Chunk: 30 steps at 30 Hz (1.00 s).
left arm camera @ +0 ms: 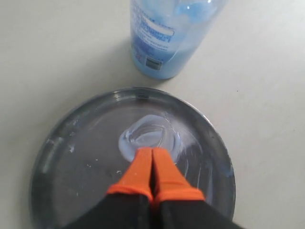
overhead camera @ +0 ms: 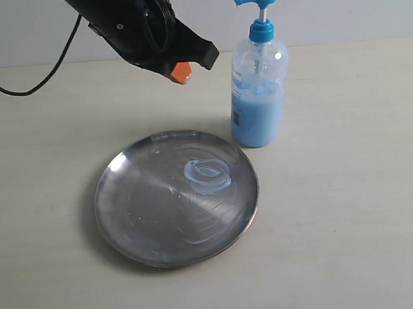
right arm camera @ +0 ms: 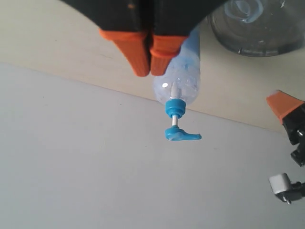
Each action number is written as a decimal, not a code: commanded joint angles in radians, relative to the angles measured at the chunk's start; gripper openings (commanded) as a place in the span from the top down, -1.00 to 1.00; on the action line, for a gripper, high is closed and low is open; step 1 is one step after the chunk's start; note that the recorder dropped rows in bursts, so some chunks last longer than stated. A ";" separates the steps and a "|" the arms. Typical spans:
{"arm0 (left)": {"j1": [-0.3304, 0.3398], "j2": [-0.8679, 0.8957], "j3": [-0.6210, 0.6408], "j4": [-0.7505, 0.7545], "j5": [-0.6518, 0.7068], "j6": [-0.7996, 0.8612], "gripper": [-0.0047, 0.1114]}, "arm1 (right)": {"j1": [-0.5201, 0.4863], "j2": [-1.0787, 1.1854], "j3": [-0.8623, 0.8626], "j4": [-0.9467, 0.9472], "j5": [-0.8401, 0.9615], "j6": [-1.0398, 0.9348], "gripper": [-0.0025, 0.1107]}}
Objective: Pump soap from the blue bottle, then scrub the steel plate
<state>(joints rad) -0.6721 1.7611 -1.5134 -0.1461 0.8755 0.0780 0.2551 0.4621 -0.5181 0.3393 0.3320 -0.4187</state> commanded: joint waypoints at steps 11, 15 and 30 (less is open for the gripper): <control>0.003 -0.204 0.125 0.015 -0.015 -0.008 0.92 | 0.001 -0.009 0.035 -0.017 -0.047 -0.006 0.96; 0.003 -0.267 0.179 0.015 -0.040 -0.008 0.92 | 0.001 -0.009 0.041 -0.017 -0.051 -0.006 0.96; 0.003 -0.540 0.379 0.015 -0.114 -0.008 0.92 | 0.001 -0.009 0.042 -0.019 -0.054 -0.006 0.96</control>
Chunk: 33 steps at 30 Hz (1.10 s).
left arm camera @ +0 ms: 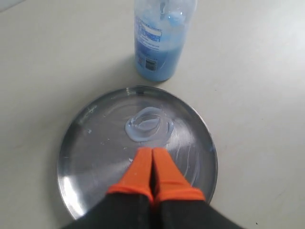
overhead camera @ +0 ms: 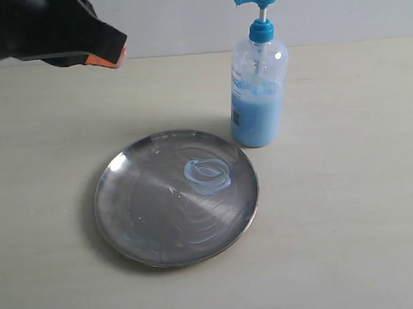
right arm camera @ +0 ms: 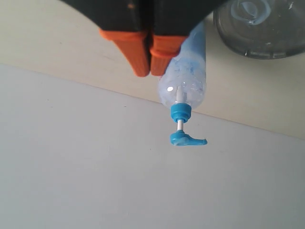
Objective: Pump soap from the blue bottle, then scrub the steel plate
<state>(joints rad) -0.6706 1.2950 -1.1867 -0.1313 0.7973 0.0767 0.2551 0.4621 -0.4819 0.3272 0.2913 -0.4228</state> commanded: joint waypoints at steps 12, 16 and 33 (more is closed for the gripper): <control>0.001 -0.337 0.240 0.000 -0.107 -0.006 0.92 | 0.001 -0.009 0.006 -0.005 -0.013 0.001 0.96; 0.001 -0.471 0.323 0.000 -0.151 -0.006 0.92 | 0.001 -0.009 0.006 -0.005 -0.013 0.004 0.96; 0.001 -0.767 0.481 0.000 -0.213 -0.006 0.92 | 0.001 -0.009 0.006 -0.005 -0.054 0.004 0.96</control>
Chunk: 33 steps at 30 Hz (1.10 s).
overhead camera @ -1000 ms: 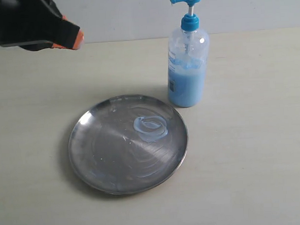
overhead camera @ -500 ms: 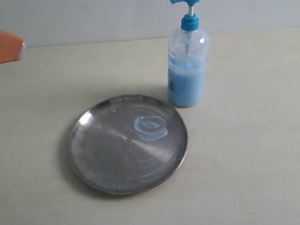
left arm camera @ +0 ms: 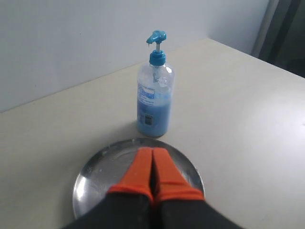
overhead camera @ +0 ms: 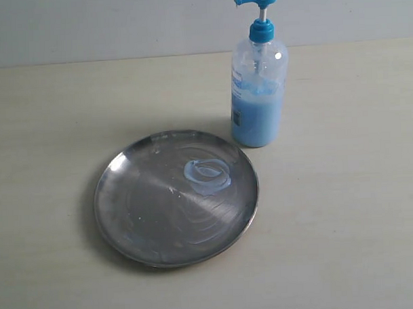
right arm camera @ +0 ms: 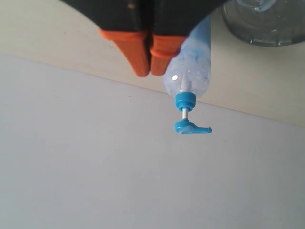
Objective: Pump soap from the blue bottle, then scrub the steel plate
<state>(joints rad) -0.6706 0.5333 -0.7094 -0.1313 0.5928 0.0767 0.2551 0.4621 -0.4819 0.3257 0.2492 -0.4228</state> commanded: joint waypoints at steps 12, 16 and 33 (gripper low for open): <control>0.001 -0.005 0.003 0.000 -0.009 -0.006 0.92 | 0.001 -0.009 0.006 -0.004 -0.011 0.005 0.96; 0.001 -0.005 0.003 0.000 -0.009 -0.006 0.92 | 0.001 -0.009 0.006 -0.004 -0.011 0.005 0.96; 0.097 -0.167 0.230 0.005 -0.281 -0.034 0.92 | 0.001 -0.009 0.006 -0.004 -0.011 0.007 0.96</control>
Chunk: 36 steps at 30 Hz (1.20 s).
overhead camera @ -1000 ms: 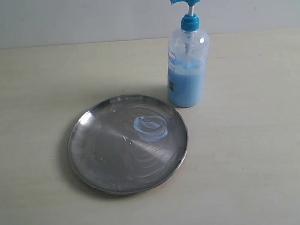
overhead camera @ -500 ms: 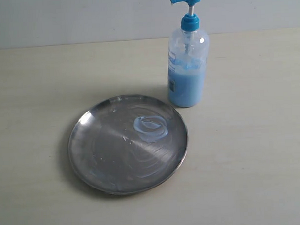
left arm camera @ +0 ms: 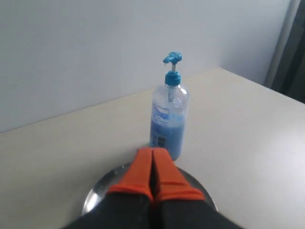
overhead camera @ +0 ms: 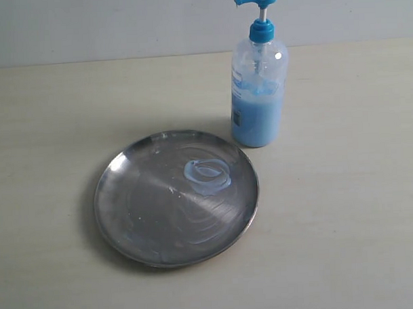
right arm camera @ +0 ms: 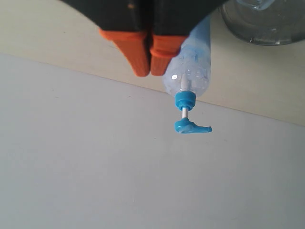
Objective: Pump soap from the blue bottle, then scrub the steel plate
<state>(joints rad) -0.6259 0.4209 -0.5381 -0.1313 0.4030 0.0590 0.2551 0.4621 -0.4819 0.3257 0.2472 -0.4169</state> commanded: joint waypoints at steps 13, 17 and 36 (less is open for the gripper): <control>0.281 -0.249 0.300 0.131 -0.324 -0.127 0.92 | 0.001 -0.009 0.006 -0.004 -0.009 0.001 0.96; 0.335 -0.310 0.354 0.156 -0.334 -0.127 0.92 | 0.001 -0.009 0.006 -0.006 -0.009 0.001 0.96; 0.408 -0.421 0.533 0.251 -0.323 -0.194 0.92 | 0.001 -0.009 0.006 -0.004 -0.009 0.001 0.96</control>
<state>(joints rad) -0.2210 0.0062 -0.0269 0.1091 0.0777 -0.1309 0.2551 0.4621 -0.4819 0.3257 0.2472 -0.4169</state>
